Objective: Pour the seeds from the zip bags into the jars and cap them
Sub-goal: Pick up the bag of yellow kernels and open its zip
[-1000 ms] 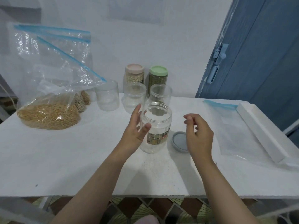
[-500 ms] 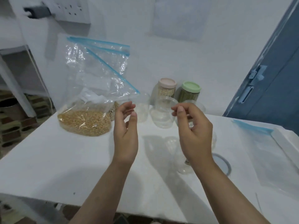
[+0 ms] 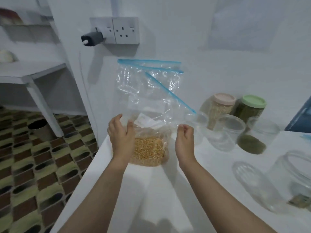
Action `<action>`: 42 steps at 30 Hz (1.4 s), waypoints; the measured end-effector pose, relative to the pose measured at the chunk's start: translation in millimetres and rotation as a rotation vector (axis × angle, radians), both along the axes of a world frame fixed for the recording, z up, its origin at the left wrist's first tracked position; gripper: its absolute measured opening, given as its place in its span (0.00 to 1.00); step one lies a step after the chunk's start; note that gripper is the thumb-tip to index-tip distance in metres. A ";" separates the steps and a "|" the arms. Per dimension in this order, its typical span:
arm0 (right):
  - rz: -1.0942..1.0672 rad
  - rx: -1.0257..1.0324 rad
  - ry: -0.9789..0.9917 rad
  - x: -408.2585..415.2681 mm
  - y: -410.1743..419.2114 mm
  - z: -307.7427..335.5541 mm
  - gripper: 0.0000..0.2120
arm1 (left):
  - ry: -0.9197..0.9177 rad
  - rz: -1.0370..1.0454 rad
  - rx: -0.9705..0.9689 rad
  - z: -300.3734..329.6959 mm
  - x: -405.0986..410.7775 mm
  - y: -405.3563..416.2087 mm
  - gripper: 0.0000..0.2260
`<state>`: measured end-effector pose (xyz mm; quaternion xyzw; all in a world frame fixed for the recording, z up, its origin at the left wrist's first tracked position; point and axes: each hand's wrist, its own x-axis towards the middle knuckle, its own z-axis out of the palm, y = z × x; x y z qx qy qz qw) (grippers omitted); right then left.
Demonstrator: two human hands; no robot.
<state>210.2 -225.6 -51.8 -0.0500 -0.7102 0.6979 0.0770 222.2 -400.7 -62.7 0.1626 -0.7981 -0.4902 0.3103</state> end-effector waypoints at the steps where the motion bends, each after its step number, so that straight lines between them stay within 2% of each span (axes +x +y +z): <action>1: 0.021 -0.019 -0.075 -4.1 -6.5 -3.9 0.10 | -0.058 -0.027 -0.007 -4.1 -5.8 -9.7 0.22; 4: 0.057 -0.009 -0.147 -7.4 -21.5 -15.1 0.17 | -0.166 -0.136 0.015 -17.9 -15.1 -28.6 0.23; 8: -0.026 0.013 -0.028 -5.7 -34.4 -25.7 0.12 | -0.080 -0.155 0.059 -30.3 -18.2 -38.3 0.08; 12: -0.134 0.012 0.066 -8.4 -32.9 -29.6 0.10 | 0.004 -0.202 0.167 -19.6 -12.5 -39.8 0.04; 16: -0.131 -0.033 0.141 -8.4 -31.5 -24.8 0.04 | 0.112 -0.194 0.267 -8.6 -11.8 -45.2 0.07; 19: -0.121 -0.044 0.218 -6.5 -27.8 -17.1 0.07 | 0.155 -0.170 0.298 -1.5 -8.9 -43.3 0.08; 26: -0.095 -0.034 0.286 7.8 -7.1 -0.1 0.09 | 0.230 -0.257 0.365 16.8 5.6 -17.2 0.09; 33: -0.103 -0.093 0.347 34.0 52.7 25.3 0.08 | 0.259 -0.316 0.431 34.3 32.5 37.5 0.08; 36: -0.098 -0.111 0.355 43.5 90.1 31.5 0.06 | 0.281 -0.319 0.522 40.7 47.3 71.1 0.08; 42: -0.040 -0.197 0.374 66.3 154.2 35.3 0.09 | 0.267 -0.369 0.606 41.3 76.2 135.1 0.08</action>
